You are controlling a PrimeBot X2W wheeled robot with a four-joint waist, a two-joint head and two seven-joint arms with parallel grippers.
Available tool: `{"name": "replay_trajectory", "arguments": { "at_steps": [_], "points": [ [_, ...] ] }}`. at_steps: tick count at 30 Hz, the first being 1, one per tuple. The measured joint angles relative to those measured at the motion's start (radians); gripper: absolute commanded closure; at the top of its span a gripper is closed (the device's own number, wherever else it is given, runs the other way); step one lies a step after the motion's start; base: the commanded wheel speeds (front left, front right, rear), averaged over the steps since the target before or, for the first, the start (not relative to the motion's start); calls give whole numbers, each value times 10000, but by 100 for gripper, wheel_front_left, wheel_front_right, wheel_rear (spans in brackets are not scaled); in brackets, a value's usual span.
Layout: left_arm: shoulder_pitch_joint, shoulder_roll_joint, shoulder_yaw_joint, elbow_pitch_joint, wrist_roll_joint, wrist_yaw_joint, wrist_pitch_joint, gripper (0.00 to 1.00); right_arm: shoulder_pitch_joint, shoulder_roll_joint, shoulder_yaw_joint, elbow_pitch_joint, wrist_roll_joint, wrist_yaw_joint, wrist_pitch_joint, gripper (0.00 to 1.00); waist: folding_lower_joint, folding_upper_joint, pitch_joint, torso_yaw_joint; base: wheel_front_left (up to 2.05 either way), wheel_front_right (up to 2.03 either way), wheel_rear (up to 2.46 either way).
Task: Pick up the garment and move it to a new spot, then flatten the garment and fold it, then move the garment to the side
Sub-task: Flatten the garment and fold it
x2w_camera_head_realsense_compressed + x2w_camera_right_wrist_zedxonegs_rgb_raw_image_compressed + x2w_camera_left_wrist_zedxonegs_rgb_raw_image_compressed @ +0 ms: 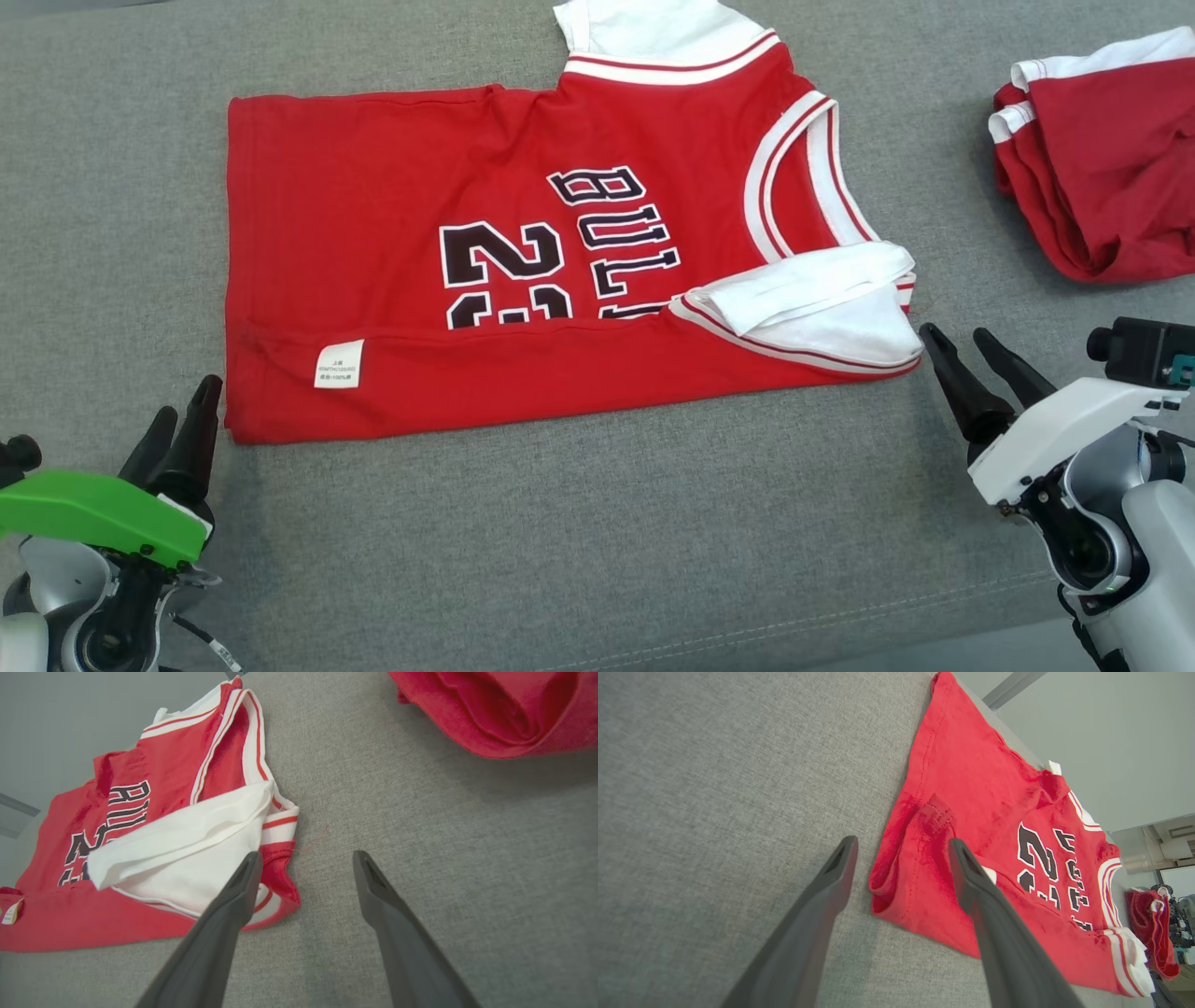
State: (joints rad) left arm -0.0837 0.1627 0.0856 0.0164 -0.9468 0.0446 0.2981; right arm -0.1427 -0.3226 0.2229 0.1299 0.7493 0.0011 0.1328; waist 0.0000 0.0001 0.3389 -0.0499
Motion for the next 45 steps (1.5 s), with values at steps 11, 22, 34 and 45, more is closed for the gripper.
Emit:
{"name": "replay_trajectory", "arguments": {
  "at_steps": [11, 22, 34, 45],
  "points": [
    [281, 73, -182, 61, -355, -205, 324, 0, 120, 288, 318, 199, 0, 211, -109, 0, 0, 0, 129, 58, 0, 0, 0],
    [667, 100, -161, 240, -508, -384, 458, 0, 365, 36, 174, -355, 6, 428, -332, 0, 0, 0, -253, 34, 0, 0, 0],
    [751, 247, -623, 176, -330, -458, 815, 0, 642, -242, 704, -314, -244, 437, 194, 0, 0, 0, -184, 80, 0, 0, 0],
    [286, 487, -895, 224, -56, -504, 989, 0, 72, -180, 867, 61, -291, 420, 491, 0, 0, 0, -39, 272, 0, 0, 0]
  ]
}}
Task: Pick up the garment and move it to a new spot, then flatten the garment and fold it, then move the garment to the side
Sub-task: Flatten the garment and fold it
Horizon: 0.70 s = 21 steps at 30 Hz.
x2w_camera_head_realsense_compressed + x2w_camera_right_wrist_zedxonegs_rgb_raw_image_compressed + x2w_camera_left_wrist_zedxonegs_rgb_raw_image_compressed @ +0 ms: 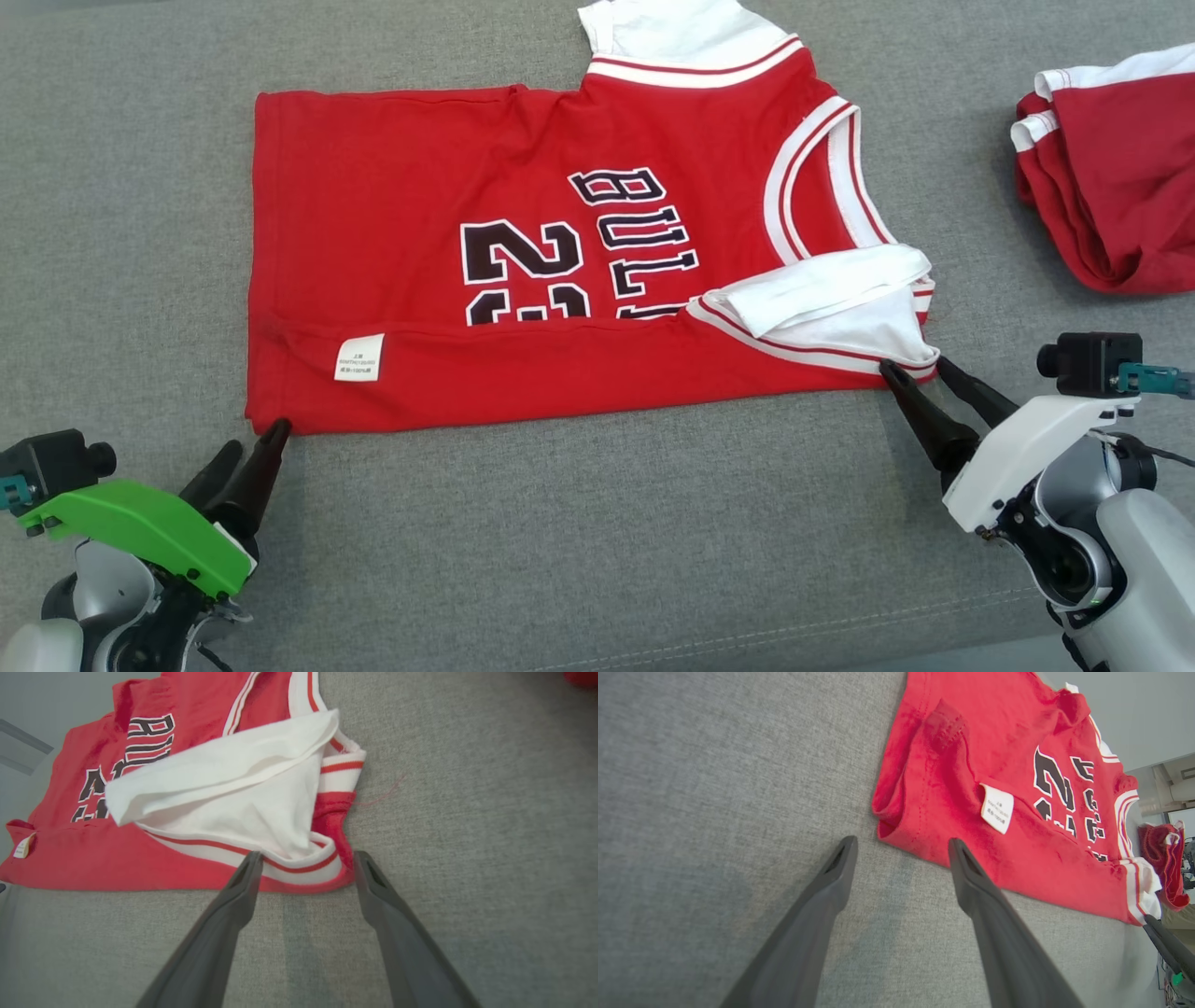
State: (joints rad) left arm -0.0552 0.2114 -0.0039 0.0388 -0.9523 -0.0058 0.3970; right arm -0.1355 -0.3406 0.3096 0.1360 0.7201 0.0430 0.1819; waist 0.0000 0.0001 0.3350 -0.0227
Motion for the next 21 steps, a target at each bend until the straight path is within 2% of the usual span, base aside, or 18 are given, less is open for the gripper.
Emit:
{"name": "replay_trajectory", "arguments": {
  "at_steps": [9, 21],
  "points": [
    [-128, 663, -316, 77, 920, 4, 236, 0, -120, -40, 50, 230, 4, -4, 316, 0, 0, 0, 143, 29, 0, 0, 0],
    [-700, 662, -755, 138, 1106, 6, 570, 0, -626, -73, 184, 399, 4, 12, 673, 0, 0, 0, 318, 23, 0, 0, 0]
  ]
}}
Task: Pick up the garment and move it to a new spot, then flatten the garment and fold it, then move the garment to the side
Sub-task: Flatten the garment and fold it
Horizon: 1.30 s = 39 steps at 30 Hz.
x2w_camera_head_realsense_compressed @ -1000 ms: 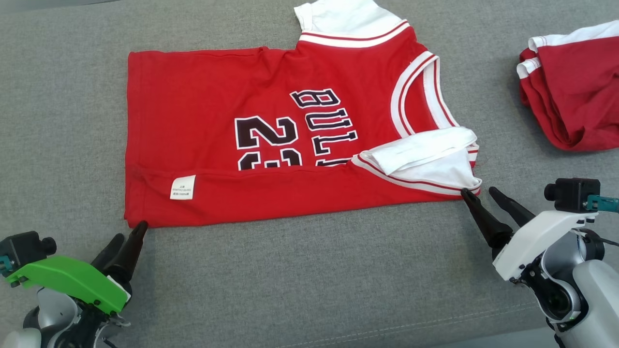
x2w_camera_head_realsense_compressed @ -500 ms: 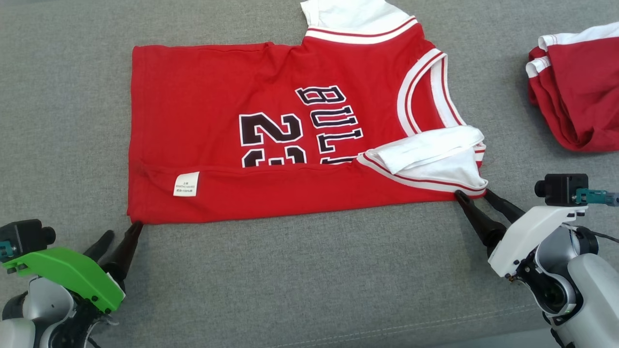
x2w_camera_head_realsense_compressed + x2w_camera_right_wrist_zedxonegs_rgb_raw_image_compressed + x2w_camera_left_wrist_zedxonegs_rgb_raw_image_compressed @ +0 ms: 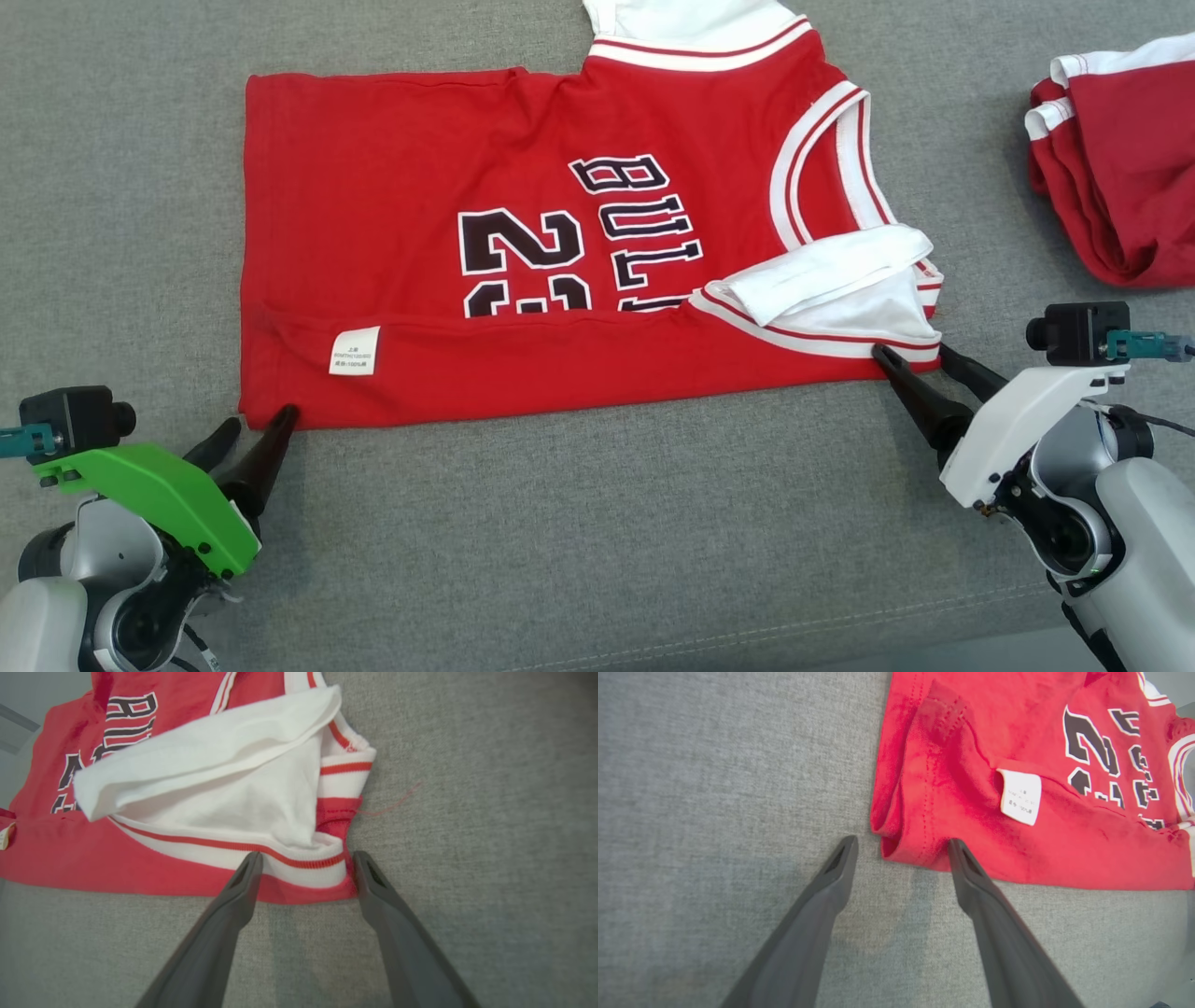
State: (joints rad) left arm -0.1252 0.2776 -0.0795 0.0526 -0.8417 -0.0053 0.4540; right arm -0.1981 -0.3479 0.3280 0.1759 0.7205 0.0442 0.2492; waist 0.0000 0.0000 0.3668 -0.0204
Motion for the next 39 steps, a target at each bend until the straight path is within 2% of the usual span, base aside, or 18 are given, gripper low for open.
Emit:
{"name": "replay_trajectory", "arguments": {
  "at_steps": [5, 6, 7, 8, 9, 10, 11, 12, 15, 16, 21, 27, 39],
  "points": [
    [-212, 8, -94, 113, 4, 13, 115, 2, -179, -71, 82, 81, 0, 84, 217, 0, 0, 0, 64, -20, 0, 0, 0],
    [-278, 4, -146, 128, 4, 13, 132, 15, -234, -73, 98, 86, 0, 82, 263, 0, 0, 0, 76, -23, 0, 0, 0],
    [-337, 2, -194, 150, 6, 13, 165, 35, -274, -71, 109, 96, 0, 84, 314, 6, 0, 0, 88, -25, 0, 0, 0],
    [-396, 2, -232, 176, 21, 13, 221, 55, -308, -71, 123, 105, 0, 84, 349, 21, 0, 0, 98, -26, 0, 0, 0],
    [-437, 2, -251, 207, 36, 13, 236, 69, -351, -71, 136, 128, 2, 84, 384, 33, 0, 0, 107, -27, 0, 0, 0],
    [-470, 2, -265, 247, 36, 13, 236, 89, -398, -75, 169, 159, 2, 86, 466, 52, 0, 0, 113, -27, 0, 0, 0],
    [-507, 8, -303, 295, 38, 12, 267, 100, -430, -98, 203, 169, 2, 90, 543, 59, 0, 0, 118, -27, 0, 0, 0],
    [-550, 13, -364, 330, 63, 10, 330, 100, -456, -121, 230, 180, 6, 123, 602, 71, 0, 0, 120, -28, 0, 0, 0],
    [-623, 4, -495, 387, 98, -21, 382, 100, -557, -186, 284, 209, 96, 184, 807, 96, 0, 0, 117, -33, 0, 0, 0],
    [-630, 6, -495, 403, 98, -33, 385, 100, -599, -190, 295, 228, 117, 190, 886, 100, 0, 0, 112, -38, 0, 0, 0],
    [-665, 33, -479, 512, 94, -38, 472, 100, -654, -169, 311, 274, 349, 293, 1154, 100, 0, 0, 50, -70, 0, 0, 0],
    [-615, 209, -502, 510, -148, -130, 984, 100, -534, -174, 59, 309, 1235, 368, 1601, 100, 0, 0, -175, -94, 0, 0, 0],
    [1151, 495, -56, -525, -514, -136, 1197, 100, 1088, -1097, -366, -353, 2067, 437, 2543, 100, 0, 0, -657, -102, 0, 0, 0]
  ]
}}
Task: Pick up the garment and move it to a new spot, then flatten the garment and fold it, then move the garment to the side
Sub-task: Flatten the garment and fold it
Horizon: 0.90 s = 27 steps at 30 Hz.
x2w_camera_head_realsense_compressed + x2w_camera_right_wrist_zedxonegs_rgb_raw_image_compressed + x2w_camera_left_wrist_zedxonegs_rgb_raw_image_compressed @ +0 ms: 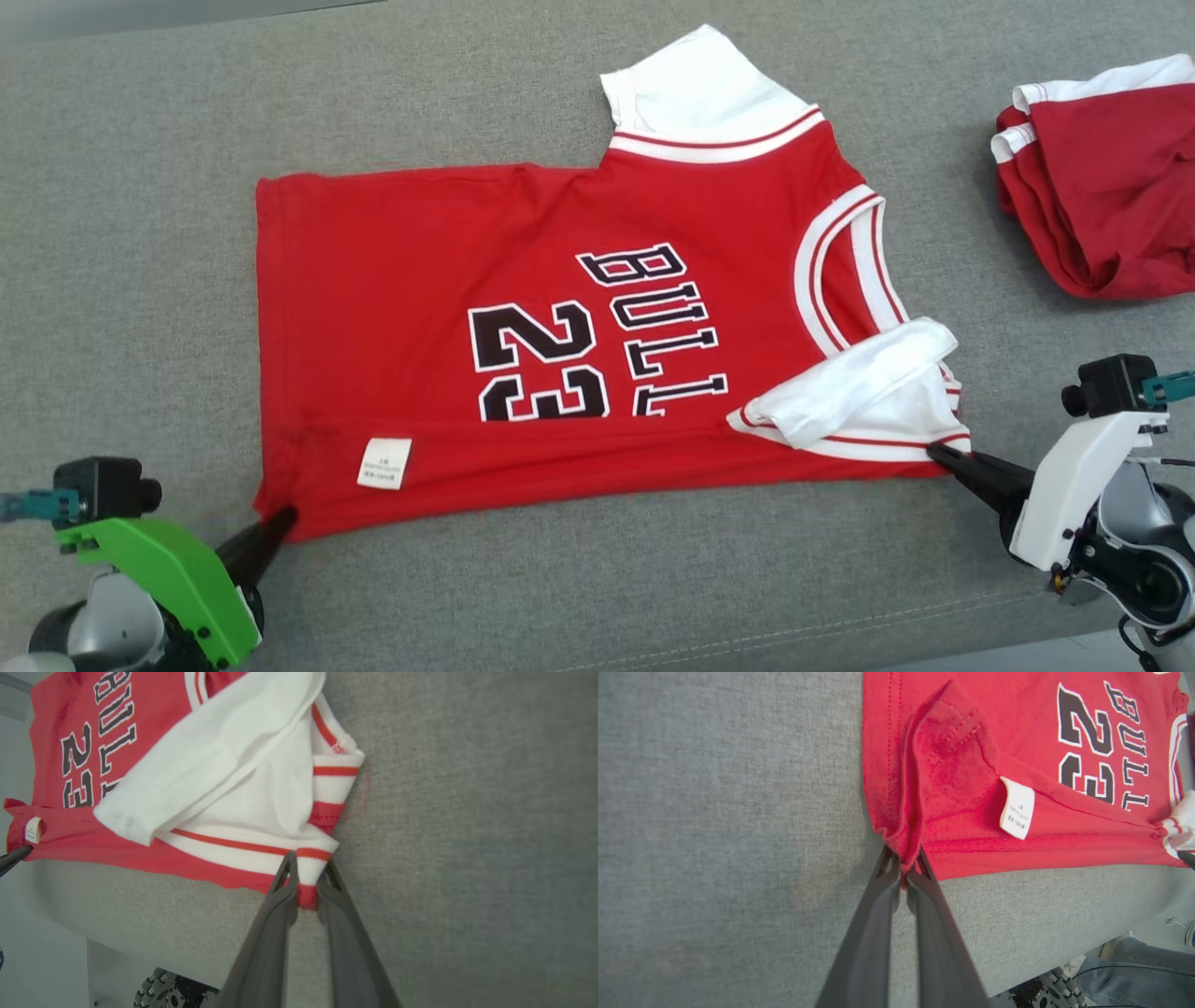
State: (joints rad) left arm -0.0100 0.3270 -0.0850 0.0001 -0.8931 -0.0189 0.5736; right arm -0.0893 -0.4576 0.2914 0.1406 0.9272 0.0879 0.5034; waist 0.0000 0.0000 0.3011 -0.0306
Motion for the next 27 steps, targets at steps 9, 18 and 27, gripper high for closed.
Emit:
{"name": "replay_trajectory", "arguments": {
  "at_steps": [9, 18, 27],
  "points": [
    [1376, -313, -104, -723, -466, 19, 159, 100, 1038, -474, -451, -719, 405, -203, 228, 100, 0, 0, 3, 61, 0, 0, 0],
    [1404, -368, -65, -1103, -422, 207, -25, 5, 1051, -704, -487, -1396, 311, -472, 443, 0, 0, 0, 78, 71, 0, 0, 0],
    [1871, -178, -54, -1741, -234, 293, -21, 0, 1340, -1262, -857, -2073, 291, -723, 583, 0, 0, 0, 346, -55, 0, 0, 0]
  ]
}}
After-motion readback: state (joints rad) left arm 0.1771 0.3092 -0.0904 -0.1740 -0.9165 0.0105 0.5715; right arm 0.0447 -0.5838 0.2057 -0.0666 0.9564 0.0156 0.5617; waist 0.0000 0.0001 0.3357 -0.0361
